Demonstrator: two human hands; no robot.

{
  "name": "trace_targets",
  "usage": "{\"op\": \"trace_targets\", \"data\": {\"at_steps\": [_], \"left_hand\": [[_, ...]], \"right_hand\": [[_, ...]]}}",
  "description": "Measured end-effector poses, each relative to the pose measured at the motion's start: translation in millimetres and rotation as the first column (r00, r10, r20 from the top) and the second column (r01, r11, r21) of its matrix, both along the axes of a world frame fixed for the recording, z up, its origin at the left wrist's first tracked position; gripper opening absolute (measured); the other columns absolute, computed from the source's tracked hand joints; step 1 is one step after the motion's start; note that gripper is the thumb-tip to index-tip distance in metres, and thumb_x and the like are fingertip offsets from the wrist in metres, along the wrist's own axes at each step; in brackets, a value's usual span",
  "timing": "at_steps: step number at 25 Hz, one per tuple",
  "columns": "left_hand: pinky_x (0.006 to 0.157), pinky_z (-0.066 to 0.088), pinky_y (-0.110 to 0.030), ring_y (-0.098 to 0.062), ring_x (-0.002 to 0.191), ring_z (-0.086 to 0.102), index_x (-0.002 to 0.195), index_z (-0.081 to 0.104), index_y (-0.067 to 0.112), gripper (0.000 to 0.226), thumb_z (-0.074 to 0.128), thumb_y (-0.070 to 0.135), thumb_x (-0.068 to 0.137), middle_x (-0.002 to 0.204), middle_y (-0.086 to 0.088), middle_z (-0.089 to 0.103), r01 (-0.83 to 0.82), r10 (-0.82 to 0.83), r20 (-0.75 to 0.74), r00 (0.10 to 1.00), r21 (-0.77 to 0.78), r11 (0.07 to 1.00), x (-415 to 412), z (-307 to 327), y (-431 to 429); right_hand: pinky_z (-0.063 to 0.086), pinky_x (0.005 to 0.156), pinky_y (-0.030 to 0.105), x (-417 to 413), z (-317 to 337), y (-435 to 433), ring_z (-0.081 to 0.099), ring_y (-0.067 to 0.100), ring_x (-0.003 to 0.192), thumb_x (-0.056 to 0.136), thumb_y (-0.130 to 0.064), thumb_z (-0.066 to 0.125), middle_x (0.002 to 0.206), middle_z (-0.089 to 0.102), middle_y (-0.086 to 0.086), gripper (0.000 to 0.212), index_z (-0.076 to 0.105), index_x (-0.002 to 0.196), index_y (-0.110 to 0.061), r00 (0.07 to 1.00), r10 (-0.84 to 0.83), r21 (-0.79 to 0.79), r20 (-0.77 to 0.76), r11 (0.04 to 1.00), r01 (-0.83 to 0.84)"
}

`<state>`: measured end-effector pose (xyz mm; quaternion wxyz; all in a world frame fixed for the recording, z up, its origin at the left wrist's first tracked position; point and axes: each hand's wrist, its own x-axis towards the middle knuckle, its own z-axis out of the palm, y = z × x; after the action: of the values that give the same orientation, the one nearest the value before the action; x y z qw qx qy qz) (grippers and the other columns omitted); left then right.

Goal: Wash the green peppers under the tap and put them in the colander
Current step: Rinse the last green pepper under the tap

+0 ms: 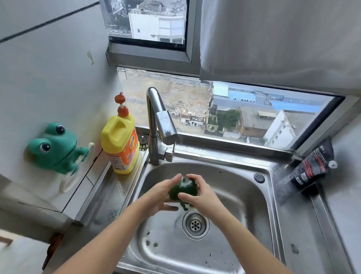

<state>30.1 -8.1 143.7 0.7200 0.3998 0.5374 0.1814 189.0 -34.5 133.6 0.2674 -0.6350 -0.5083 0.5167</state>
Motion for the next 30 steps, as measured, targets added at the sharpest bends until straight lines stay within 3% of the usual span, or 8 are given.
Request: {"op": "trace_targets", "data": {"at_steps": [4,6,12,18,20,23,26,30], "left_hand": [[0.075,0.055,-0.037,-0.027,0.09,0.065,0.11,0.062,0.014,0.057,0.061,0.056,0.072,0.1,-0.013,0.069,-0.236,0.246,0.08,0.966,-0.112,0.965,-7,9,6],[0.076,0.055,-0.039,-0.03,0.089,0.062,0.109,0.062,0.012,0.057,0.063,0.055,0.071,0.098,-0.016,0.067,-0.308,0.338,0.124,0.933,-0.21,0.928,-12,9,7],[0.076,0.053,-0.041,-0.031,0.085,0.06,0.095,0.067,0.007,0.059,0.067,0.056,0.062,0.085,-0.018,0.068,-0.333,0.462,0.244,0.853,-0.428,0.84,-17,11,8],[0.074,0.056,-0.04,-0.031,0.089,0.06,0.1,0.067,0.006,0.063,0.069,0.055,0.061,0.092,-0.018,0.068,-0.319,0.497,0.271,0.824,-0.502,0.804,-22,15,12],[0.078,0.055,-0.041,-0.032,0.091,0.06,0.103,0.067,0.005,0.065,0.071,0.054,0.06,0.094,-0.019,0.068,-0.309,0.498,0.275,0.822,-0.518,0.797,-21,13,13],[0.086,0.051,-0.043,-0.032,0.093,0.059,0.1,0.068,0.004,0.063,0.072,0.052,0.06,0.095,-0.02,0.068,-0.305,0.517,0.286,0.807,-0.548,0.779,-18,10,16],[0.078,0.056,-0.042,-0.032,0.092,0.06,0.088,0.074,0.002,0.057,0.069,0.052,0.061,0.093,-0.02,0.069,-0.294,0.52,0.295,0.802,-0.563,0.772,-14,10,19],[0.071,0.057,-0.043,-0.031,0.089,0.061,0.082,0.076,0.001,0.055,0.069,0.052,0.06,0.091,-0.019,0.069,-0.281,0.512,0.316,0.799,-0.557,0.782,-10,13,22]], "right_hand": [[0.058,0.076,0.026,3,36,13,0.068,0.02,0.087,0.092,-0.02,0.058,0.112,0.064,0.01,0.032,0.054,0.124,-0.026,0.985,0.027,0.044,-0.172,0.999,-0.02],[0.059,0.078,0.03,9,47,38,0.069,0.021,0.086,0.093,-0.023,0.056,0.11,0.066,0.011,0.026,0.056,0.119,-0.019,0.997,0.032,0.08,-0.071,0.996,-0.026],[0.056,0.083,0.04,-8,61,132,0.059,0.026,0.098,0.087,-0.041,0.061,0.118,0.051,0.007,0.062,0.032,0.14,-0.022,0.994,0.029,0.06,0.108,0.998,-0.035],[0.055,0.073,0.03,-43,46,174,0.059,0.029,0.096,0.096,-0.023,0.045,0.121,0.059,0.022,0.033,0.045,0.122,-0.002,0.939,0.175,-0.067,0.295,0.984,-0.162],[0.053,0.073,0.026,-41,38,183,0.06,0.03,0.094,0.097,-0.015,0.043,0.101,0.062,0.017,0.025,0.052,0.115,0.0,0.907,0.138,-0.054,0.397,0.99,-0.127],[0.057,0.069,0.022,-39,32,184,0.052,0.015,0.057,0.099,-0.01,0.036,0.069,0.044,0.002,0.032,0.045,0.068,-0.012,0.966,0.067,-0.097,0.251,0.994,-0.044],[0.045,0.036,0.013,-32,22,185,0.055,0.002,0.034,0.097,-0.008,0.039,0.068,0.049,0.009,0.028,0.043,0.069,-0.007,0.987,0.04,-0.116,0.158,0.993,-0.022],[0.058,0.046,0.029,-23,-10,175,0.065,0.03,0.069,0.095,-0.008,0.042,0.101,0.053,0.026,0.012,0.045,0.1,0.001,0.98,-0.147,-0.208,-0.134,0.971,0.117]]}}
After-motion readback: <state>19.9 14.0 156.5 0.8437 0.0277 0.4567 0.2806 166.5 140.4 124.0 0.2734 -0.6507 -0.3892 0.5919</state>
